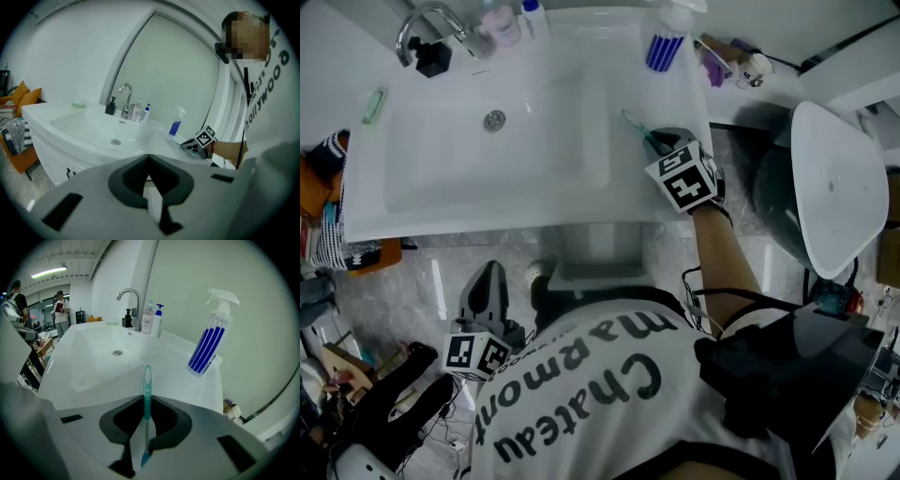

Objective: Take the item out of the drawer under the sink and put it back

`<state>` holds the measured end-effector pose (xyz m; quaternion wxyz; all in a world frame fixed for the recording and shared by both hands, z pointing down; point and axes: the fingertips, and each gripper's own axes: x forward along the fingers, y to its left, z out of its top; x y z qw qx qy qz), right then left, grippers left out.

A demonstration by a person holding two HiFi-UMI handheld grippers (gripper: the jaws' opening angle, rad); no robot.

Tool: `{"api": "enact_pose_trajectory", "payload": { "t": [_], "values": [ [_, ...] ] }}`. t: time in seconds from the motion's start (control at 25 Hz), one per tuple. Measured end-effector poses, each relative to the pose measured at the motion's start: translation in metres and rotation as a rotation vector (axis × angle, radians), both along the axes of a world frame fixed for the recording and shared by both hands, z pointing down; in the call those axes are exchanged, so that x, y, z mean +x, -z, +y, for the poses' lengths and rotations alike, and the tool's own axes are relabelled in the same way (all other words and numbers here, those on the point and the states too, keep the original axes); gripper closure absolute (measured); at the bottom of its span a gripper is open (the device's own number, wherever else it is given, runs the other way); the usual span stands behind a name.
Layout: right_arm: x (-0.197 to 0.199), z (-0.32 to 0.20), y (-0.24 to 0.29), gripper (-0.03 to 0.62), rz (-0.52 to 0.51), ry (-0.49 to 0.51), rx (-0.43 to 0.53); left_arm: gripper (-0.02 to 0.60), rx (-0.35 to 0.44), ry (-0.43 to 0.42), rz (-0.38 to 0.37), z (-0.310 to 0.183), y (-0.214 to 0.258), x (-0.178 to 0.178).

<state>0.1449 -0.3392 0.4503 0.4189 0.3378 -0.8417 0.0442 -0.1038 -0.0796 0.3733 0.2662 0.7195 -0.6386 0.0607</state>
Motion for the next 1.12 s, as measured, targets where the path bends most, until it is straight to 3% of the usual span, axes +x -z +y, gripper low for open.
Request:
{"api": "enact_pose_trajectory", "payload": {
  "t": [0.36, 1.12],
  "values": [
    [-0.002, -0.003, 0.0, 0.54, 0.002, 0.004, 0.012, 0.574, -0.004, 0.008, 0.002, 0.007, -0.003, -0.004],
    [0.003, -0.003, -0.004, 0.539, -0.013, -0.05, -0.083, 0.574, -0.009, -0.009, 0.011, 0.0, -0.009, -0.004]
  ]
}}
